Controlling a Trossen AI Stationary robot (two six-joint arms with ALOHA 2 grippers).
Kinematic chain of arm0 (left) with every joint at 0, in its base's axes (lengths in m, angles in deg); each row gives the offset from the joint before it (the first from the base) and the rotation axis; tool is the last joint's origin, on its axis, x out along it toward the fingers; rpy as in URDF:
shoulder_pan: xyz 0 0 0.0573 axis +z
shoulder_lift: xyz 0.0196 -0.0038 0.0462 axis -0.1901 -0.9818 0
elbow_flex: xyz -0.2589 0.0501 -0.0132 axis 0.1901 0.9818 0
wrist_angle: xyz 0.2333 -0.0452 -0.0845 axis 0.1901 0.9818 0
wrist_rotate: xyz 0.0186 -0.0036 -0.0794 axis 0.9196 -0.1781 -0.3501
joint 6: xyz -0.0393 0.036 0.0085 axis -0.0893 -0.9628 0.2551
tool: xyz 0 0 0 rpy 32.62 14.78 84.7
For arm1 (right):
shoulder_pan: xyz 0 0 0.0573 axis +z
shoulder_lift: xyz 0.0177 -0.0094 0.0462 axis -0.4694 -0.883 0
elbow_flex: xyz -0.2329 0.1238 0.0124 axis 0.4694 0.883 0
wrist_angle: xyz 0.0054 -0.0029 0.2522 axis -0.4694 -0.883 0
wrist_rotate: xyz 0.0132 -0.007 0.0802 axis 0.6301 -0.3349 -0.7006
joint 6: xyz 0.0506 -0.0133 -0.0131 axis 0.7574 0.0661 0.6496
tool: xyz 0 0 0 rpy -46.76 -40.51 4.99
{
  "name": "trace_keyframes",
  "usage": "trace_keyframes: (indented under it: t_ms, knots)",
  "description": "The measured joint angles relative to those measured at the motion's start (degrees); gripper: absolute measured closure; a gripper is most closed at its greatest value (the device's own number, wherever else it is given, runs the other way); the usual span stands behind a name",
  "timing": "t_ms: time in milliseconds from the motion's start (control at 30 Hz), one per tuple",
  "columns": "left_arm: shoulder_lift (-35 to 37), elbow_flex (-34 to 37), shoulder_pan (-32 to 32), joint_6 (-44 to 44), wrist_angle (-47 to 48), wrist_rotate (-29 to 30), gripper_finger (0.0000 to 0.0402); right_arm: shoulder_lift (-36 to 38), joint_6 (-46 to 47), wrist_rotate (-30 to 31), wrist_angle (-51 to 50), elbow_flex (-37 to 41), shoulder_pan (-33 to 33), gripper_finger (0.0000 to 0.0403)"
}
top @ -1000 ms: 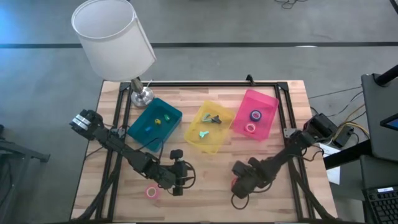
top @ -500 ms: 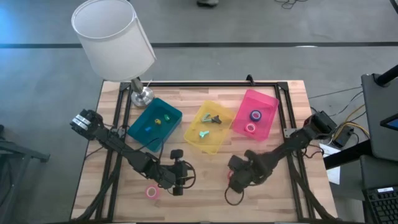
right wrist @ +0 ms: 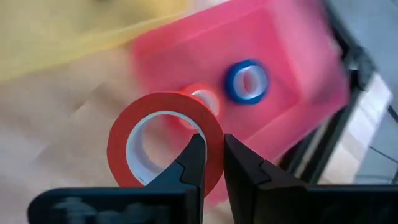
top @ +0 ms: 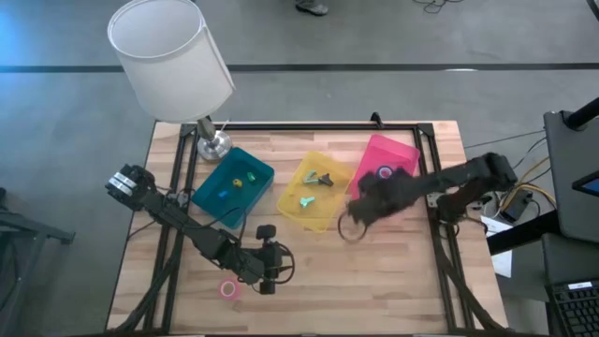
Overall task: Pick and place Stapler, Stapler remover, tape
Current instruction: Put the red tape into the pink bin, then put the pink tape into the pink bin
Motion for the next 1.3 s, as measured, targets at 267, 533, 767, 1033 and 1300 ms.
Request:
trace_keyframes:
  t_ms: [267, 533, 767, 1033, 1300]
  knots:
    - [0.0, 0.0, 0.04, -0.02, -0.02, -0.31, 0.0248, 6.52, -6.86, 5.15, 10.47, 10.38, -18.11, 0.0367]
    - [0.0, 0.0, 0.09, -0.67, -0.02, -0.29, 0.0248, 6.16, -23.01, 0.82, 35.42, 20.97, -34.84, 0.0367]
    - [0.0, 0.0, 0.11, -0.9, 0.0, -0.24, 0.0248, 2.15, -23.07, 0.61, 38.69, 24.03, -43.52, 0.0367]
    - [0.0, 0.0, 0.26, -2.05, 0.01, -0.18, 0.0248, -0.97, -29.24, -0.6, 38.87, 23.45, -44.94, 0.0336]
    - [0.0, 0.0, 0.26, -2.03, 0.0, -0.18, 0.025, -0.83, -29.83, 0.46, 40.43, 20.66, -44.79, 0.0276]
